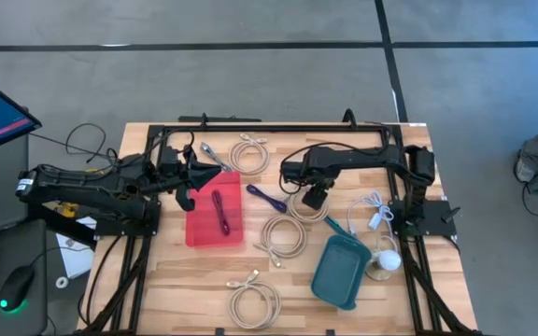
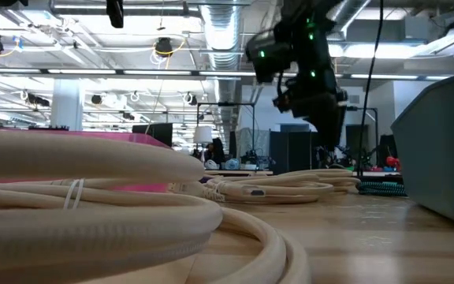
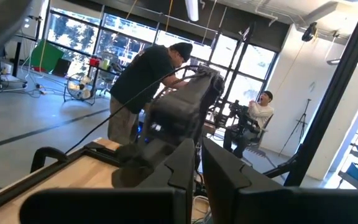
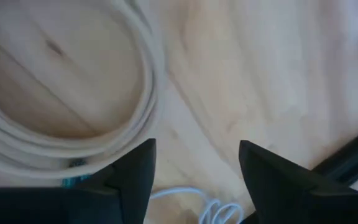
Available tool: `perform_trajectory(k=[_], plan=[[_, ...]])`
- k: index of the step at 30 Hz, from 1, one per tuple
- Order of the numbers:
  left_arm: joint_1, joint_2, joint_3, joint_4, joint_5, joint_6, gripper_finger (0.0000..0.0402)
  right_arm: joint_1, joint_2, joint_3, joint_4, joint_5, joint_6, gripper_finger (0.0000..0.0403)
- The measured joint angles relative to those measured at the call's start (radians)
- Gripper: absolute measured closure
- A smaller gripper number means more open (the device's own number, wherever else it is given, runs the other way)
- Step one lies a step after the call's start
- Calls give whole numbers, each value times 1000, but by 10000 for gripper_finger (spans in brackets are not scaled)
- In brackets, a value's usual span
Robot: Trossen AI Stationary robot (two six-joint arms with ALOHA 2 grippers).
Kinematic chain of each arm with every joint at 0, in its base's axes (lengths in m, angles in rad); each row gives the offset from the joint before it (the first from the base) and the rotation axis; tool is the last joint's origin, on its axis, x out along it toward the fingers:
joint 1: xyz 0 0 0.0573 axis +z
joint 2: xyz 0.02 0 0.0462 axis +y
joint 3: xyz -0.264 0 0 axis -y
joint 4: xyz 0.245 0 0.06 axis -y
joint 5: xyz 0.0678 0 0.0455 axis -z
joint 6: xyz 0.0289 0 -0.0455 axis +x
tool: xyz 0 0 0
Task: Pick & Place USB Port
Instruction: Put the white HDMI cable into the blue bin
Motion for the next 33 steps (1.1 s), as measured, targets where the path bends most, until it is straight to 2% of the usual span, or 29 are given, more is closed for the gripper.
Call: perform_trajectory(k=[4,10,27,33], plan=[[0,0,0,-8,0,-7,371,-28,-13,-72,104,-105,-26,212],[0,0,0,-31,0,-7,371,-32,-49,-141,200,-144,-26,237],[0,0,0,-60,0,-50,371,-80,-39,-146,319,-163,-80,220],[0,0,0,-60,0,-52,371,-103,-39,-227,390,-219,-94,224]])
